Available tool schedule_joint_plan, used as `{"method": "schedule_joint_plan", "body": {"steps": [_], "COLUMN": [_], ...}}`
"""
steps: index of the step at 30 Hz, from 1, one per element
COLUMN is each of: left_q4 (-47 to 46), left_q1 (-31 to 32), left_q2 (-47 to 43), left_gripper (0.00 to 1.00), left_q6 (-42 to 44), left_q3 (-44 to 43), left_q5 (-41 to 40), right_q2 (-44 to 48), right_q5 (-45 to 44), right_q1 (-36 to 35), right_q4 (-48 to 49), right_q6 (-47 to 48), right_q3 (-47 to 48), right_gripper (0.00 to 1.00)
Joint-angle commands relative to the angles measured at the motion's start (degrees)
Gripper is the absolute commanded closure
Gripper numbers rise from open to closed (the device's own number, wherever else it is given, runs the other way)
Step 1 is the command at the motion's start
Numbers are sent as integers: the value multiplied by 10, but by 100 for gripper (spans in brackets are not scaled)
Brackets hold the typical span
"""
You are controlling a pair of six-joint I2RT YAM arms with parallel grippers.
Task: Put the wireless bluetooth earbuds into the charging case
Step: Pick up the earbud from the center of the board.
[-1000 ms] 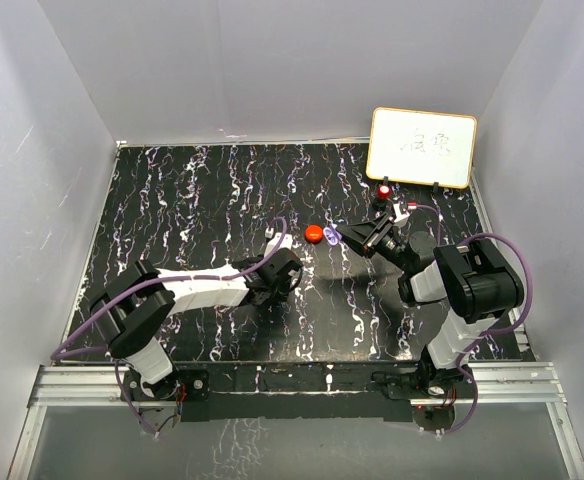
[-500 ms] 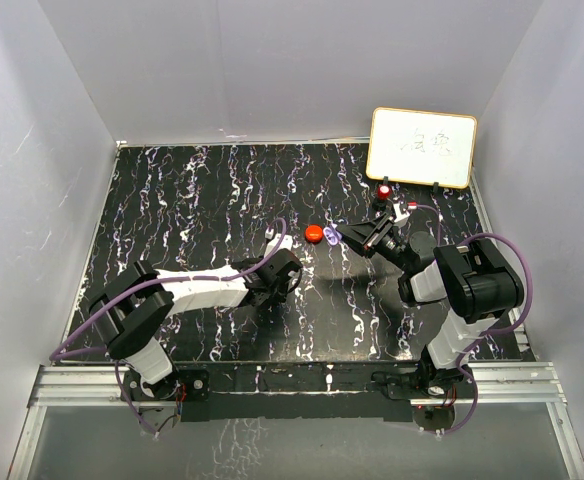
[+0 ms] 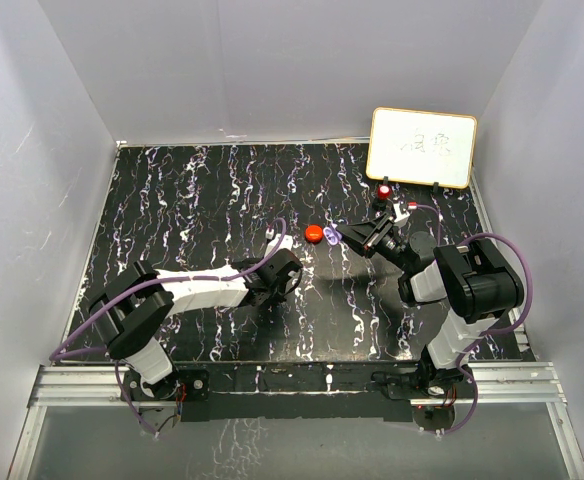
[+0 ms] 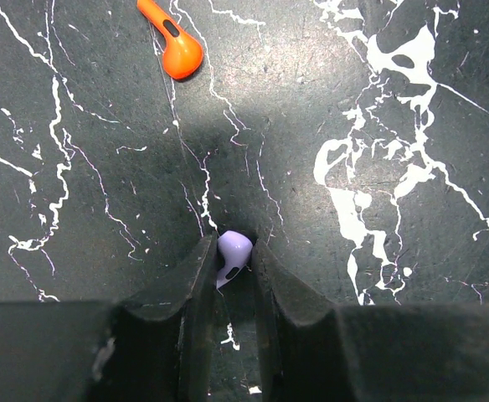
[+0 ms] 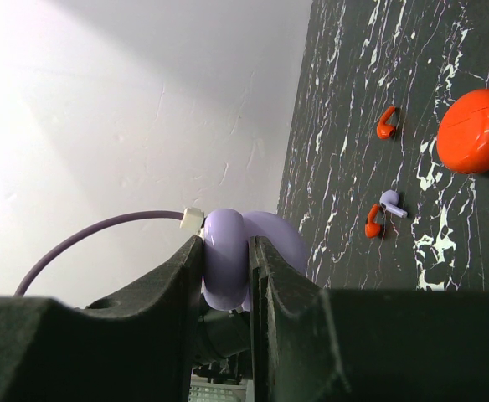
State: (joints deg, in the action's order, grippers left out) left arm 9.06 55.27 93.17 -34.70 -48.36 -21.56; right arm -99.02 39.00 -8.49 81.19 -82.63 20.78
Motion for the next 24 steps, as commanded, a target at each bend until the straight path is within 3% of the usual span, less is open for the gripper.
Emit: {"method": "schedule_joint_plan", "body": {"steps": [1,5,11,19,24], "left_q4": [81,86,65,-83,-229], "left_q1": [6,7,6,4,-2], "left_q2": [8,-9,-85,-202,-238], "left_gripper": [87,100,100,100,100], "left_q6": [3,5,30,77,93], "left_q3": [14,2,-35,-28,16], "left_q5": [31,16,-15,-31,-13], "right_q2": [0,0,-2,4,17], "right_q5": [3,3,5,8,10], "right_q1": [3,3,3,4,4], "right_q4": [45,45,46,45,35], "right_q6": [1,2,2,-4,-18], "right_q3": [-4,-3,-3,1,8], "right_gripper": [100,100,100,100,100]}}
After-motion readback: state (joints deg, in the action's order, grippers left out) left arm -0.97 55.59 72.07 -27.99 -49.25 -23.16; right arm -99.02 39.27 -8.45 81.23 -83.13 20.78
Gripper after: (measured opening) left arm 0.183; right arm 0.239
